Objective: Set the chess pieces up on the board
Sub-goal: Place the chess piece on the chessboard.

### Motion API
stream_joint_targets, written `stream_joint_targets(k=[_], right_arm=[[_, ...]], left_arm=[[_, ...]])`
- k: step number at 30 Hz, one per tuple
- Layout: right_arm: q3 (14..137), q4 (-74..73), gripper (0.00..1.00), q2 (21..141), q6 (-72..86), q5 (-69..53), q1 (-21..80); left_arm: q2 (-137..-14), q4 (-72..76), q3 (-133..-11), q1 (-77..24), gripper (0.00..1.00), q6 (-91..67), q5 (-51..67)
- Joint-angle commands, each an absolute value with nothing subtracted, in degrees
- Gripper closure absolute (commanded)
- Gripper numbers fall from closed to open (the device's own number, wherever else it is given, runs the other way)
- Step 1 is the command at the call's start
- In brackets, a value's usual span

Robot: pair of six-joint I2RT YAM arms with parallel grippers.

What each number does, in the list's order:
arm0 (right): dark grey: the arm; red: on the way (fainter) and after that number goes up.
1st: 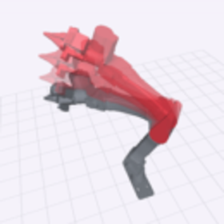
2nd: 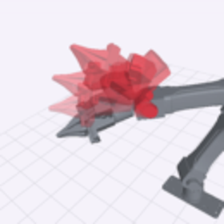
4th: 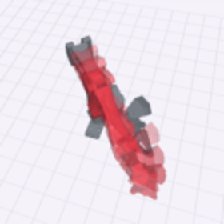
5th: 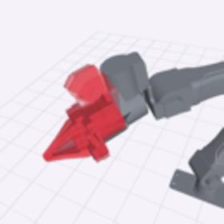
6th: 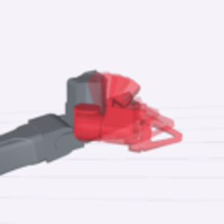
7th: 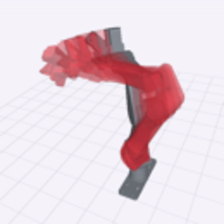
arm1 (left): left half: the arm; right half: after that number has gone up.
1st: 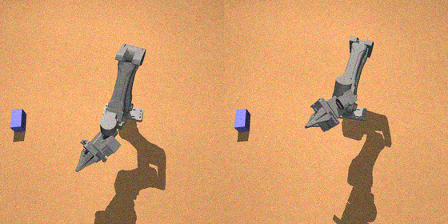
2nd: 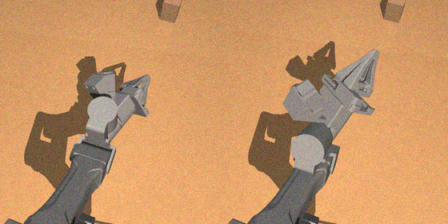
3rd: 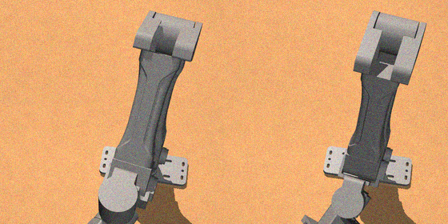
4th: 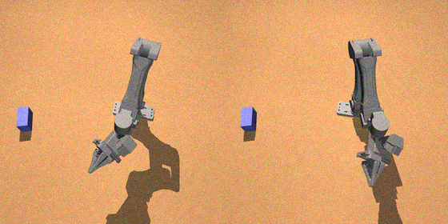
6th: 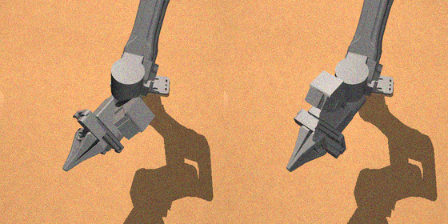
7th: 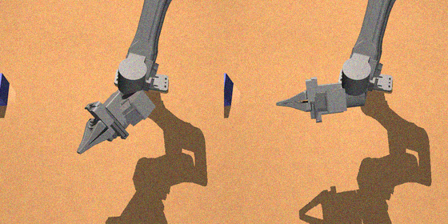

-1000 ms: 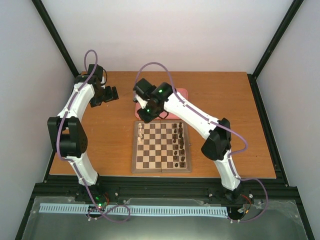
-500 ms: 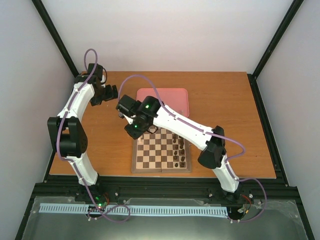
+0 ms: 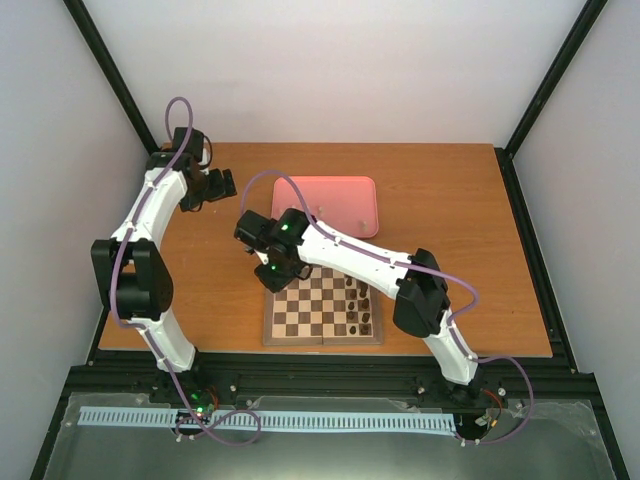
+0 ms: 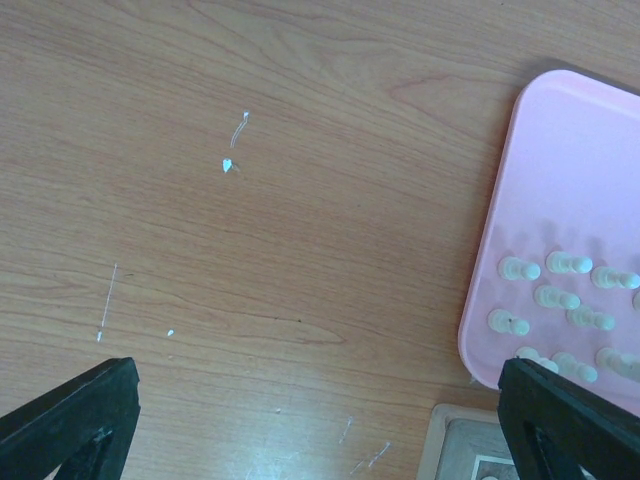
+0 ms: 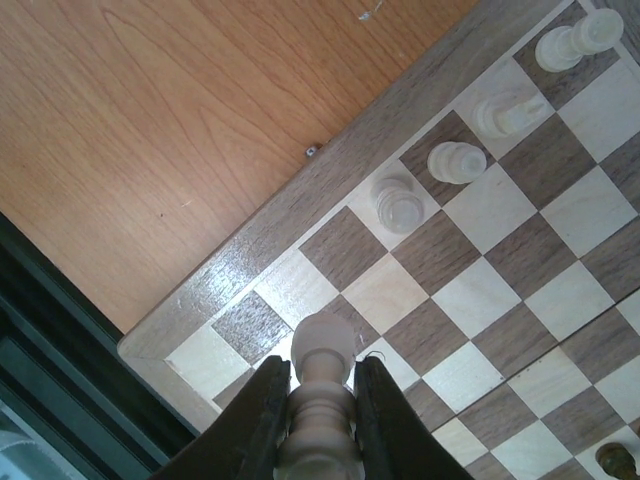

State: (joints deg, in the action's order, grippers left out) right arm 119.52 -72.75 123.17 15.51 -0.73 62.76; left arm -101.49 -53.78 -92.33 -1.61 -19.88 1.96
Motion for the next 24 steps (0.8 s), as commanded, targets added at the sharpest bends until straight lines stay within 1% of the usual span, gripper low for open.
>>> stream_joint_targets(k=[1,24], right_arm=[[118.25,-70.3,0.83,125.27,16.28,0.31,63.63],[114.06,-66.62,0.84,128.47,15.99,-0.46,64.03]], left_arm=[[-99.09,-51.96,-91.28,-1.67,0.0,-20.51,1.95],[-97.41,-51.27,-89.65,-1.59,0.0,-20.31,1.6]])
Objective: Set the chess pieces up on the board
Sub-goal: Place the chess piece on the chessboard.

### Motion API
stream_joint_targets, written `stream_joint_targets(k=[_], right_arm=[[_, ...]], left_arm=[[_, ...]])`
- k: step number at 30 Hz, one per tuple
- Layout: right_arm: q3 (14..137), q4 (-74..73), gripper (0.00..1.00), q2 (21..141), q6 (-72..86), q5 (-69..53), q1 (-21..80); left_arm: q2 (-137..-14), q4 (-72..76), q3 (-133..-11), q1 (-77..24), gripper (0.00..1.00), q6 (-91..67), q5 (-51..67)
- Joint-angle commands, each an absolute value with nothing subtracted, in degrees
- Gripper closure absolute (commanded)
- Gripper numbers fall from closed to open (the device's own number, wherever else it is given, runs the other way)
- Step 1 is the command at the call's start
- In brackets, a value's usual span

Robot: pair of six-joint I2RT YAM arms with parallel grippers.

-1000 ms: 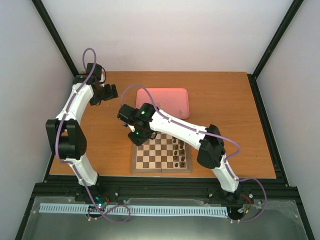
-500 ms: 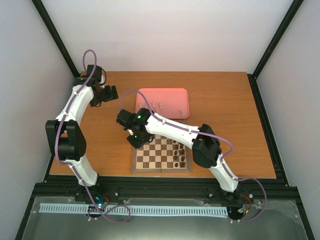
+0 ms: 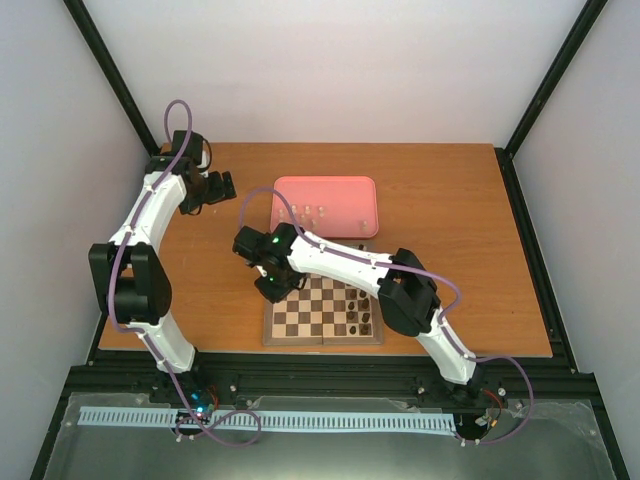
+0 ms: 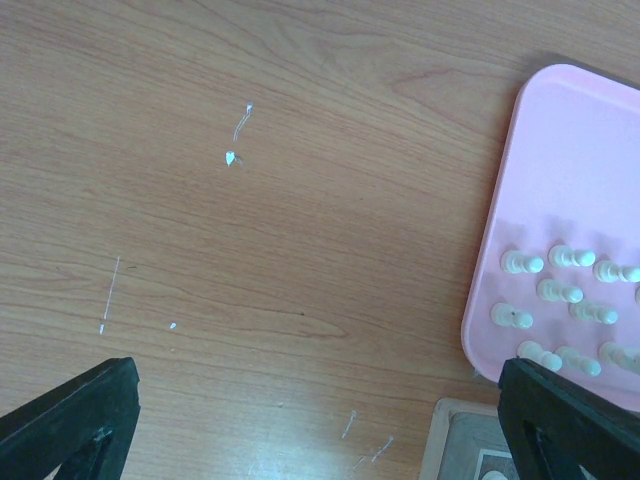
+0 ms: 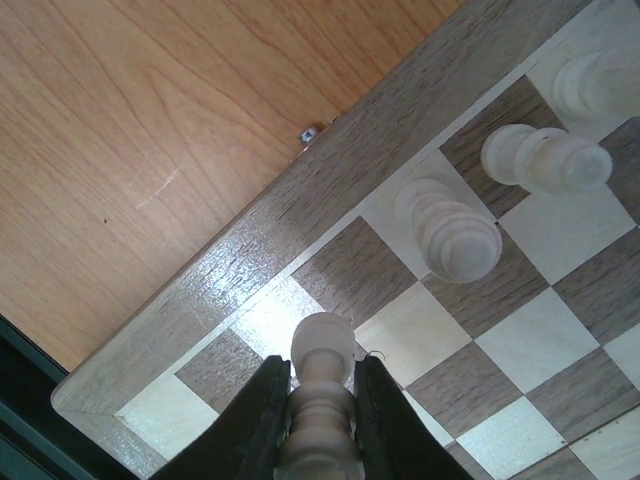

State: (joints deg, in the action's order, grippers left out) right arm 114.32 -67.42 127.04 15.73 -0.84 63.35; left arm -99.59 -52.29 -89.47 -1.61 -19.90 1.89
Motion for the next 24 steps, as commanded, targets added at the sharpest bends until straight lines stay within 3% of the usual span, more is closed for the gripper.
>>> stream_joint_targets(k=[1,24], right_arm=[[114.08,-66.62,0.83,128.64,15.96,-0.37,64.07],[119.0,-69.32,0.83,132.35,14.32,1.11,63.9]], left_arm=[[-97.34,-51.24,-89.65,-1.66,0.0,-20.31,1.54],[-97.15,-51.48,-89.16,-1.59,0.0,-20.1,1.36]])
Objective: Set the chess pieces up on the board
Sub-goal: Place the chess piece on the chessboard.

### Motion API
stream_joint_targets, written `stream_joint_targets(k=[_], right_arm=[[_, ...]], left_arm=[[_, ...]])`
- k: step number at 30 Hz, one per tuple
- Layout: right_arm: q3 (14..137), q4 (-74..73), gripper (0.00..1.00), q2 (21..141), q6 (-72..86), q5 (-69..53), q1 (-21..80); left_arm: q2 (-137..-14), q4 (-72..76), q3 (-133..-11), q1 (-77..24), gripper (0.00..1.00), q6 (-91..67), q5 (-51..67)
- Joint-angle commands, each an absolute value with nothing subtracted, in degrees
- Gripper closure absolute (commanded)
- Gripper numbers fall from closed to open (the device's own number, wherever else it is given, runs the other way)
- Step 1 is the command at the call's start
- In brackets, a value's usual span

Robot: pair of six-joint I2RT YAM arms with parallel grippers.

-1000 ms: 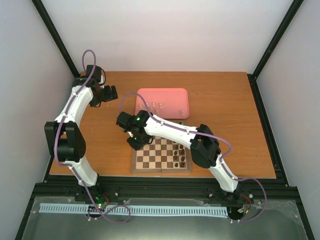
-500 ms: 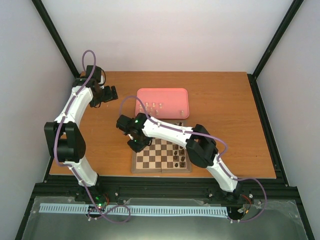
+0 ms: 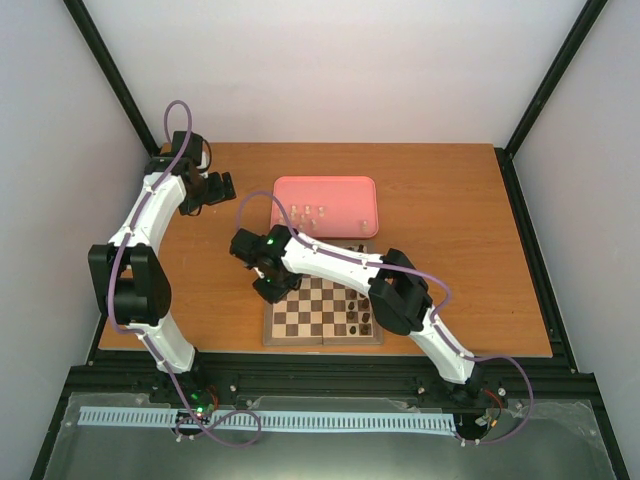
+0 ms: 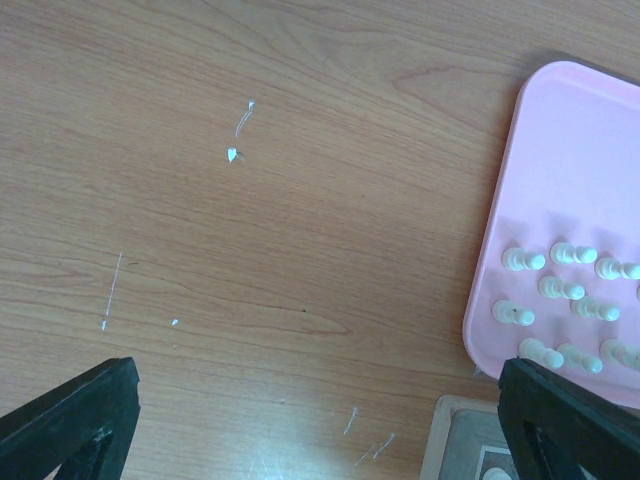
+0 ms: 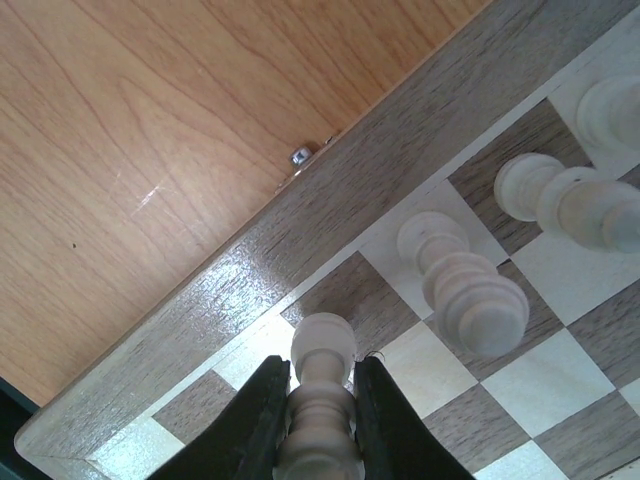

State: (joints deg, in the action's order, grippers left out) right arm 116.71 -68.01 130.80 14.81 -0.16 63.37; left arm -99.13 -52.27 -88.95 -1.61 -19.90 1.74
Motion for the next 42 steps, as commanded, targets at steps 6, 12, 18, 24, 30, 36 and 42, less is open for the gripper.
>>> stream_joint_targets(k=[6,12,18,24,30,36,42], right_arm=[[119.1,-69.47,0.82,132.75,14.07,0.91,63.86],[119.02,-69.94,0.82,132.89,14.11,1.2,63.83],[118.94,-69.88,0.8,133.02,14.21,1.14,63.81],[119.05,-69.78,0.79,133.1,14.22,1.78,63.85],[119.29,-69.89,0.75,133.02,14.47,2.6,63.81],[119.44,-69.78,0.75,133.2,14.33,2.51,63.81],[119.53,-69.52,0.75,133.36,14.19,2.87,63.81]], left_arm=[[-97.03,-51.34,-88.71,-1.66,0.0,-20.09,1.28],[-96.95,-51.16,-88.54,-1.6,0.0,-20.09,1.25],[-97.15,-51.15,-88.61,-1.59,0.0,-20.07,1.32],[-97.22,-51.16,-88.73,-1.61,0.0,-20.1,1.39],[-97.15,-51.16,-88.6,-1.59,0.0,-20.07,1.36],[-97.12,-51.22,-88.62,-1.64,0.0,-20.1,1.32],[-97.19,-51.09,-88.53,-1.66,0.0,-20.07,1.41]])
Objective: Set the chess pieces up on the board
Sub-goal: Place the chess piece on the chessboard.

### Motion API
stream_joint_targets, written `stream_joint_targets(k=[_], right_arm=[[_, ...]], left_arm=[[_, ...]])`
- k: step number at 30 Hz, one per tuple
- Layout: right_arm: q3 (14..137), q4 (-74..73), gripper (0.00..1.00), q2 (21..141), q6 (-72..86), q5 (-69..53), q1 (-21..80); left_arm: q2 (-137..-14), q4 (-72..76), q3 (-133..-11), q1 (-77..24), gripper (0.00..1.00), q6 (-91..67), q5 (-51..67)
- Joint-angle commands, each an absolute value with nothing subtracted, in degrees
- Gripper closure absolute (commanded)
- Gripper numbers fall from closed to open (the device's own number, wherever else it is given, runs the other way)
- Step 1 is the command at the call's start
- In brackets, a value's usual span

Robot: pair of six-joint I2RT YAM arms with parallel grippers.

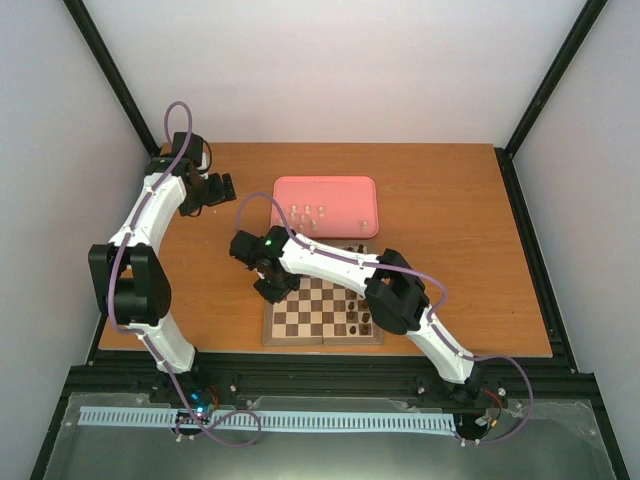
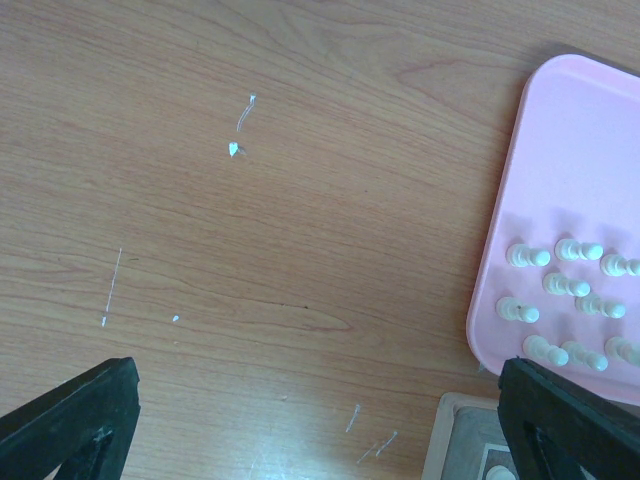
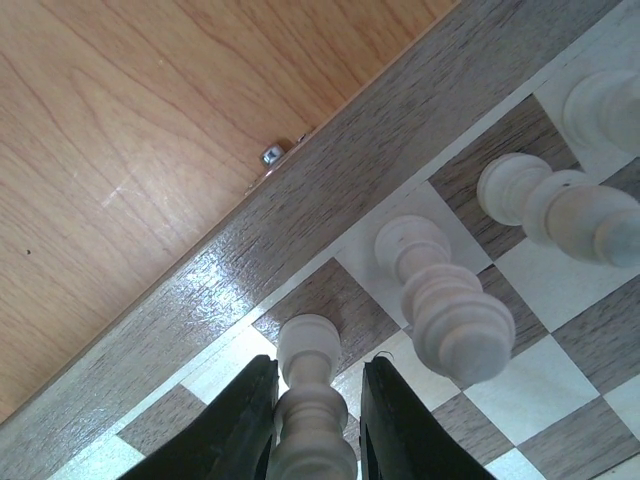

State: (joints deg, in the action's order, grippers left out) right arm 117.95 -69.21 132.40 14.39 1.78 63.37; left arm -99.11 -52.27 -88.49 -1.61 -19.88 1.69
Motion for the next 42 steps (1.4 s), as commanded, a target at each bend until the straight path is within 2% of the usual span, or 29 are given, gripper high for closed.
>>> stream_joint_targets(k=[1,10,14,17,23,33,38,42], right_arm=[[119.54,-69.46,0.75,133.35,14.15,3.04,63.81],[119.86,-69.44,0.75,133.59,13.52,2.38,63.76],[119.26,-68.95,0.62,132.72,13.01,1.65,63.81],[118.85,-68.45,0.57,131.91,12.83,1.51,63.81],[120.1,-68.91,0.51,130.78,12.17,1.82,63.81],[129.11,-76.28,0.39,124.67,12.49,6.27,63.45],[129.91,-76.89,0.38,120.59,14.28,6.63,58.02],[130.12,-75.13,0.42,120.85,14.8,4.33,49.75]], left_arm=[[-97.16,-51.07,-88.53,-1.66,0.0,-20.04,1.45],[-97.27,-51.13,-88.55,-1.61,0.0,-20.11,1.41],[-97.37,-51.11,-88.56,-1.61,0.0,-20.02,1.45],[-97.42,-51.11,-88.61,-1.64,0.0,-20.08,1.5],[-97.64,-51.29,-88.92,-1.66,0.0,-19.99,1.67],[-96.51,-51.29,-88.63,-1.66,0.0,-20.03,1.63],[-95.73,-51.2,-88.98,-1.63,0.0,-20.38,2.59],[-95.18,-51.72,-89.53,-1.65,0.0,-20.22,1.94]])
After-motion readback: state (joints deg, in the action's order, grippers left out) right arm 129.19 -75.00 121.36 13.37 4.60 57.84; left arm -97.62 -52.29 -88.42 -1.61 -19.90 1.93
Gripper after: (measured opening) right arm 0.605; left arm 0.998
